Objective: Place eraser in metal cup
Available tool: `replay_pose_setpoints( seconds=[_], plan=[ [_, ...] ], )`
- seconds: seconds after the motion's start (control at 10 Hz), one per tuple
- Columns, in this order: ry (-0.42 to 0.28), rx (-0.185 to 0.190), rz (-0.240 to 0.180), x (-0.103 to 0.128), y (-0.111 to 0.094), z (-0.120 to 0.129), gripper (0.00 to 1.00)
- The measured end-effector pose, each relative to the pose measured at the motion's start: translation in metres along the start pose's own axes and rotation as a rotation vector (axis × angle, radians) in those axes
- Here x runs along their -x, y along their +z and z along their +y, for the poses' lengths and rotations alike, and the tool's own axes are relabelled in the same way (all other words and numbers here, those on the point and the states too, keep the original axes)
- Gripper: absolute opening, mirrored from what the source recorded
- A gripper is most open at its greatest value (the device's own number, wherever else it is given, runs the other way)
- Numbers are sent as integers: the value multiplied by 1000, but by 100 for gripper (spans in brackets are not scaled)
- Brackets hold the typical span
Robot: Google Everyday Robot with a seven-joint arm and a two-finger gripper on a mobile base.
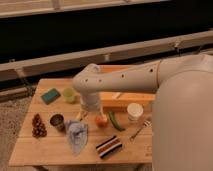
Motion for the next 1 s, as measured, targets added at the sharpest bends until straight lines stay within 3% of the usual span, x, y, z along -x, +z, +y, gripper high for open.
replay_pose_setpoints(
  seconds=[0.2,0.5,1.0],
  plan=[
    [62,11,9,-11,18,-31,65],
    [125,14,17,-33,32,-50,65],
    [242,8,29,-48,55,-91,65]
  ],
)
